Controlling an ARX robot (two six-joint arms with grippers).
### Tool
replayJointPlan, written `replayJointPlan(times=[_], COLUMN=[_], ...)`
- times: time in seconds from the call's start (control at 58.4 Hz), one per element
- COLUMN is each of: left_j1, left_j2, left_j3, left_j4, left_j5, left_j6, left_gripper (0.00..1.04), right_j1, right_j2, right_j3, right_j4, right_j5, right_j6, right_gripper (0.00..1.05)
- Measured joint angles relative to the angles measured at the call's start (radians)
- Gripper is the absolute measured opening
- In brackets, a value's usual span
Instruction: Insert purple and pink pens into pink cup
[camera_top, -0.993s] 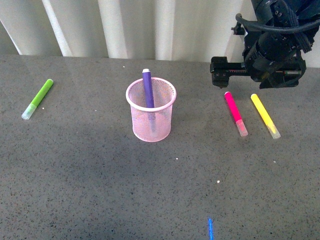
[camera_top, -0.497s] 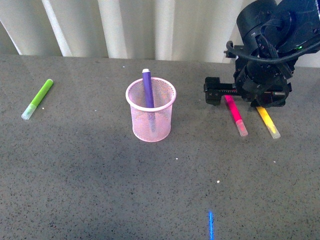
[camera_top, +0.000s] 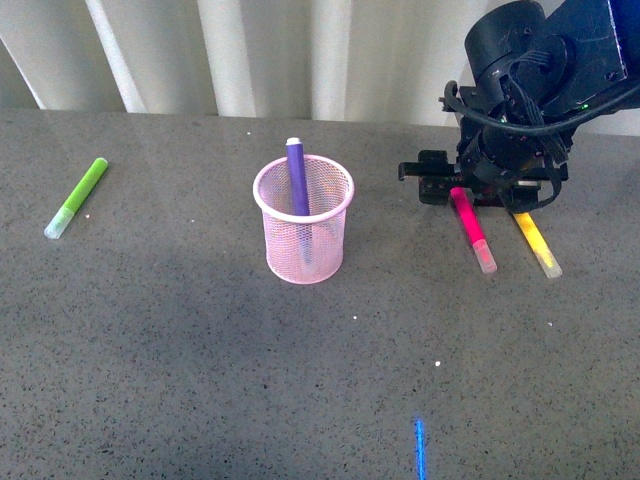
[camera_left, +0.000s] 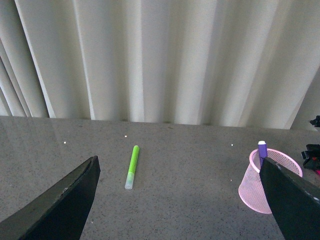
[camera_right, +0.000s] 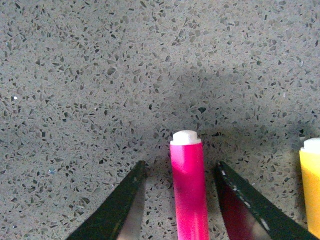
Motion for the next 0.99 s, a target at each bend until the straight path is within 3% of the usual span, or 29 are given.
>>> replayJointPlan(times=[0.223, 0.548, 0.839, 0.993], left_j1=[0.0, 0.0, 0.0, 0.0], left_j2=[0.0, 0.0, 0.0, 0.0], left_j3=[0.0, 0.0, 0.0, 0.0], left_j4=[0.0, 0.0, 0.0, 0.0], left_j5=[0.0, 0.0, 0.0, 0.0], left_j6=[0.0, 0.0, 0.0, 0.0], left_gripper=[0.98, 0.98, 0.98, 0.98], right_j1=[-0.013, -0.025, 0.004, 0.098], right_j2=[-0.004, -0.078, -0.429, -0.507], right_j3=[-0.021, -0.104, -0.365, -0.483], right_j4=[0.05, 0.146, 0.723, 1.028], right_j5=[-0.01, -0.034, -0.124, -0.135], right_j6=[-0.002, 0.02, 0.065, -0.053], right_gripper=[0.13, 0.12, 0.12, 0.12])
